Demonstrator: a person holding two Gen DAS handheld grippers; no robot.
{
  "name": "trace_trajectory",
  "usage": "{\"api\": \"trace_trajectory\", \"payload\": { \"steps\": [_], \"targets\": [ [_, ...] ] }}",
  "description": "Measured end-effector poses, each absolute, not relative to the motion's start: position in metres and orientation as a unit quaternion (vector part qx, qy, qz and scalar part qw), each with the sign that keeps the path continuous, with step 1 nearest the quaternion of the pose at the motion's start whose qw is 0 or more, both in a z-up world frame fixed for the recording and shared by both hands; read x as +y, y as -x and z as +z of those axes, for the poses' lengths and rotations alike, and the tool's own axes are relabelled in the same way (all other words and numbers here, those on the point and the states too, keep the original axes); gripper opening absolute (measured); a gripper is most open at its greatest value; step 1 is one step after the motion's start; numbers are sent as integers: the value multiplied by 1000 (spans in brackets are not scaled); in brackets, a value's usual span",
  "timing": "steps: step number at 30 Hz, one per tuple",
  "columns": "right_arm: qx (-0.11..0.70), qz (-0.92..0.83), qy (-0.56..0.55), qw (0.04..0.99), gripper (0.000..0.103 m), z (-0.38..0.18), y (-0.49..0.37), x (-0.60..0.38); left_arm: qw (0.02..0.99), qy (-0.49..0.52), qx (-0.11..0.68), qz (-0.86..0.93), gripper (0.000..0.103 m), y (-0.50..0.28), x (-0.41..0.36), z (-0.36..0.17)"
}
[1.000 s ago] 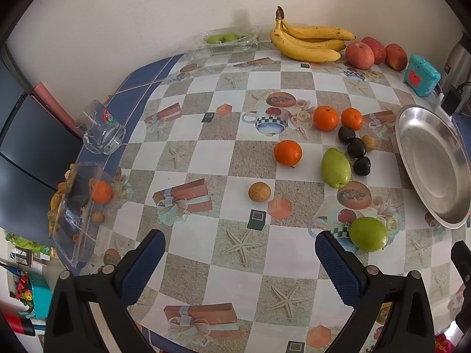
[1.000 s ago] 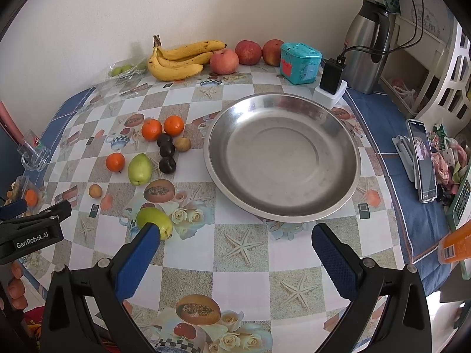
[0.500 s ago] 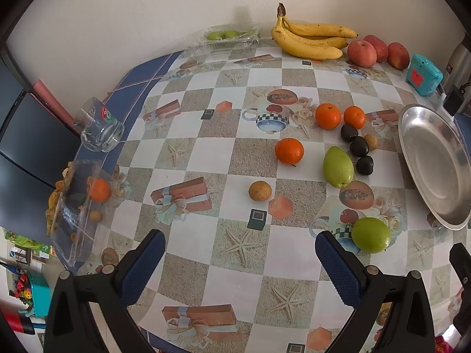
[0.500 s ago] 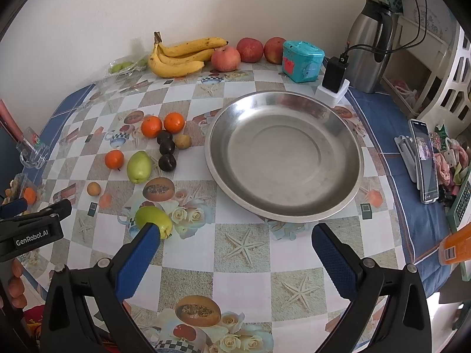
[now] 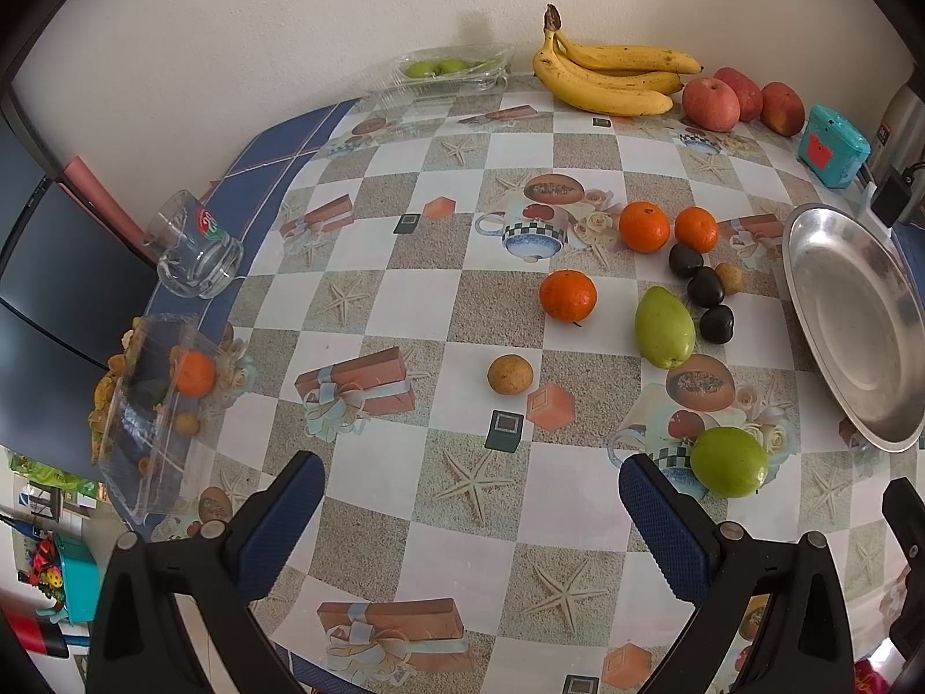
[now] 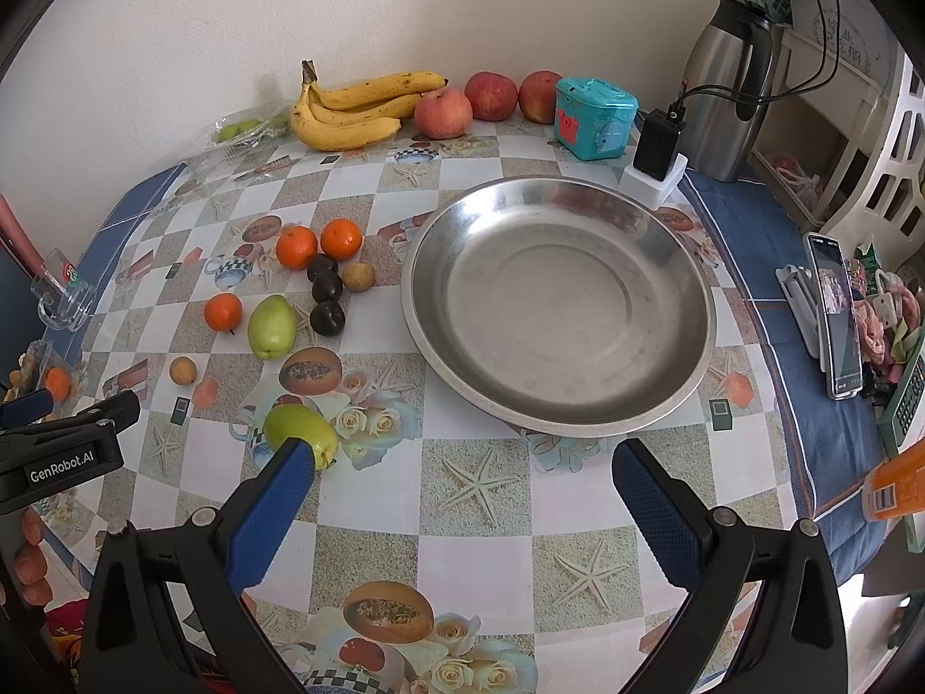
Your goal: Organize fruits
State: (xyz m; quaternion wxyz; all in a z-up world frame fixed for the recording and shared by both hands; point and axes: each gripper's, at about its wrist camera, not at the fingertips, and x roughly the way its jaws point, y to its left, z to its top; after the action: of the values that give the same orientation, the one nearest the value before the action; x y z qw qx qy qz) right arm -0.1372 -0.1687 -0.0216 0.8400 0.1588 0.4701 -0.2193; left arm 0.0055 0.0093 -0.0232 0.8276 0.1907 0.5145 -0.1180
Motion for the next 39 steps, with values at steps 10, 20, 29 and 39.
{"api": "trace_trajectory", "payload": {
  "steps": [10,20,29,39],
  "targets": [
    [468,-216,-155,843,102,-21,136,-166,826,-184,518,-125,103,-7,9,-24],
    [474,-149,-169,851,102,-28,103,-150,814,-161,548,-105,103,-39,15,-23],
    [508,-124,-182,833,102,-50,67,-142,783,-122,599,-117,103,-71,6,-45],
    [548,-137,-210,798,102,-80,47,-147,792,-100,587,-135,103,-100,-11,-58]
  ]
}}
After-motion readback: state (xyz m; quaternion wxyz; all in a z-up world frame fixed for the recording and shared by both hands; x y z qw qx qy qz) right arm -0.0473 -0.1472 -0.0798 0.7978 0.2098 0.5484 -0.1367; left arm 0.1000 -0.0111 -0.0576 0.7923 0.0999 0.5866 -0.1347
